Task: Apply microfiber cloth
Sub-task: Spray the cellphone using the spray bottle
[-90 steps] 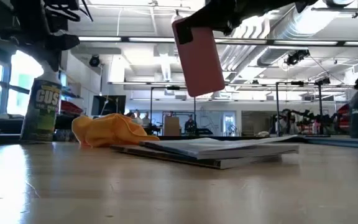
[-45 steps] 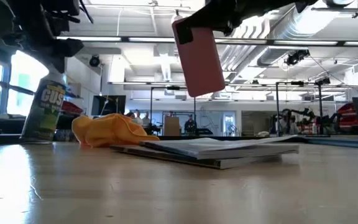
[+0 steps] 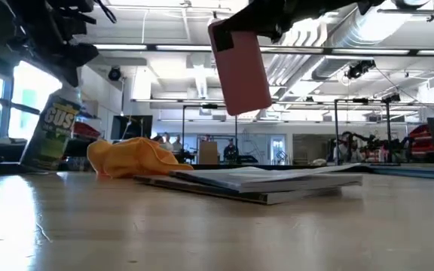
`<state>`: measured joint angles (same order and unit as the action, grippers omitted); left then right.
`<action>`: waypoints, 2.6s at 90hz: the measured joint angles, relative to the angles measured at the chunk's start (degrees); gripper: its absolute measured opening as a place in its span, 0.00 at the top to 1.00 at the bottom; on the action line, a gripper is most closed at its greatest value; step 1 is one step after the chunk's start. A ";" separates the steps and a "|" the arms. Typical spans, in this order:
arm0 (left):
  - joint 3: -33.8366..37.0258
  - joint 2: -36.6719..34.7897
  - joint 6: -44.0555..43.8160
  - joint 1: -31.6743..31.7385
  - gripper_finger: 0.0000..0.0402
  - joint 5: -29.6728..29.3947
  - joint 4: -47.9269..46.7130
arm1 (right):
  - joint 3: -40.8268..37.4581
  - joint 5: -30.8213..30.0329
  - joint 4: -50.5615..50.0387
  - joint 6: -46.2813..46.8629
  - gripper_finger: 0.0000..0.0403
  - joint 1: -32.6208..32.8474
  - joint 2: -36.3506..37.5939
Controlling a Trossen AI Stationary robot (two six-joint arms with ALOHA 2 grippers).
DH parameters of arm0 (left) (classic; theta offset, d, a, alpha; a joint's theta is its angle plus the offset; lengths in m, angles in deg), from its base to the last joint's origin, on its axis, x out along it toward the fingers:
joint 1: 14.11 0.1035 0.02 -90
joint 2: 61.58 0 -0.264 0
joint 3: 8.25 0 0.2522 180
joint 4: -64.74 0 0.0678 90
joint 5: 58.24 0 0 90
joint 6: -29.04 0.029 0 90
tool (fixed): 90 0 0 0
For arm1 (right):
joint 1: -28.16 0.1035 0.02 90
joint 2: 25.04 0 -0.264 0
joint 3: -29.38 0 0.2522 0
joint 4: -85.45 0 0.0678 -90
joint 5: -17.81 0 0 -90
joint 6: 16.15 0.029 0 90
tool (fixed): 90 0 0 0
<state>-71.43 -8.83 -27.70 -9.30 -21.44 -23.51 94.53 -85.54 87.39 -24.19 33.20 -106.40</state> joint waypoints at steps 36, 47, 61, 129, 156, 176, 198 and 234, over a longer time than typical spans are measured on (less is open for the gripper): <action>-4.95 -1.92 -2.05 -15.01 0.87 13.72 1.75 | 1.05 -0.01 0.02 -1.25 1.00 1.36 0.02; -2.97 -1.15 -5.41 -21.15 0.87 8.37 7.00 | 1.05 0.01 0.10 -1.30 1.00 2.39 0.02; -0.21 1.82 -1.60 -22.59 0.87 -3.63 19.50 | 1.05 0.01 1.76 -1.45 1.00 3.07 0.02; -1.72 9.74 33.64 -7.17 0.87 3.39 52.53 | 1.05 -1.02 2.15 -0.54 1.00 3.77 0.02; -1.76 2.23 17.16 -21.98 0.87 10.81 33.47 | 2.49 -7.83 7.50 0.08 1.00 7.76 -3.67; -1.76 2.25 6.30 -34.46 0.87 12.06 29.91 | 10.17 -8.43 4.68 2.06 1.00 12.19 -10.82; -1.76 4.26 -7.58 -50.46 0.87 2.85 28.80 | 19.76 -21.41 -3.44 5.69 1.00 19.69 -16.19; -1.78 17.91 -18.55 -61.29 0.88 -7.64 29.48 | 22.73 -36.99 -3.56 15.90 1.00 23.12 -17.15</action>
<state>-73.21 9.08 -46.24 -70.59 -29.08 5.97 117.26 -122.54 83.84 -8.29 56.32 -123.55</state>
